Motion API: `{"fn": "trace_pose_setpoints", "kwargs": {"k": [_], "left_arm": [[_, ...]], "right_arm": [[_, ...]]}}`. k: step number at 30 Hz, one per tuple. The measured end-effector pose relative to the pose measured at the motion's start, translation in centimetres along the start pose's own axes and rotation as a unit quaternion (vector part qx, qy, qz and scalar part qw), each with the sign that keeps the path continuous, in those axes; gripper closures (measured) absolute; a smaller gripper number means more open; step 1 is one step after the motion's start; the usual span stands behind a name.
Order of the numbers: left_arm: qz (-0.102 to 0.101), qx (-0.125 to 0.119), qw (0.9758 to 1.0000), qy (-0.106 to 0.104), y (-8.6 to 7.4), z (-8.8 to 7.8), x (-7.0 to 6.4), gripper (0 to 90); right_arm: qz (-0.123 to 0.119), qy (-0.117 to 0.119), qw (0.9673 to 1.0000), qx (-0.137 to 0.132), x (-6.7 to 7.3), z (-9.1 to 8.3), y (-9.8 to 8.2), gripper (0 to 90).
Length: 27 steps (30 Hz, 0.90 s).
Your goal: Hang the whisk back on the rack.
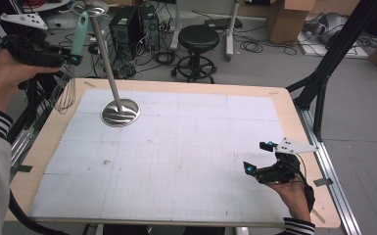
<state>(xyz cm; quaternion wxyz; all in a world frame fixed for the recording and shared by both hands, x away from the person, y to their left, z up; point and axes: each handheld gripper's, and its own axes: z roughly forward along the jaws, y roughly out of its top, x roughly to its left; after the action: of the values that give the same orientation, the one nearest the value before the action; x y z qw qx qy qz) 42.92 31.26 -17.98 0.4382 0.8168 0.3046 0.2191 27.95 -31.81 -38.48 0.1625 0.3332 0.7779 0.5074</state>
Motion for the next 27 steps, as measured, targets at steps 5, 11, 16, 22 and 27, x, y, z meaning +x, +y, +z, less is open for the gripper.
{"fn": "trace_pose_setpoints", "kwargs": {"k": [5,11,16,22,27], "left_arm": [[-0.006,0.005,0.9999,0.011,0.1,0.7,-0.2,69.5],[-0.010,0.016,0.9997,0.013,0.2,1.6,-0.5,69.4],[-0.014,0.017,0.9997,0.012,0.3,2.3,-0.6,69.4],[-0.012,0.014,0.9997,0.017,0.1,2.6,-0.8,68.6],[-0.003,-0.013,0.9996,0.026,-0.2,1.9,-1.2,46.5]], "right_arm": [[-0.002,0.002,1.0000,-0.002,0.0,0.0,0.0,0.5],[-0.001,0.004,1.0000,-0.003,0.1,0.0,0.1,0.5],[0.000,0.003,1.0000,-0.006,0.0,-0.1,0.1,0.5],[0.001,0.007,1.0000,-0.006,0.0,-0.1,0.1,0.5],[0.000,0.009,0.9999,-0.007,-0.1,-0.1,0.1,0.5]]}}
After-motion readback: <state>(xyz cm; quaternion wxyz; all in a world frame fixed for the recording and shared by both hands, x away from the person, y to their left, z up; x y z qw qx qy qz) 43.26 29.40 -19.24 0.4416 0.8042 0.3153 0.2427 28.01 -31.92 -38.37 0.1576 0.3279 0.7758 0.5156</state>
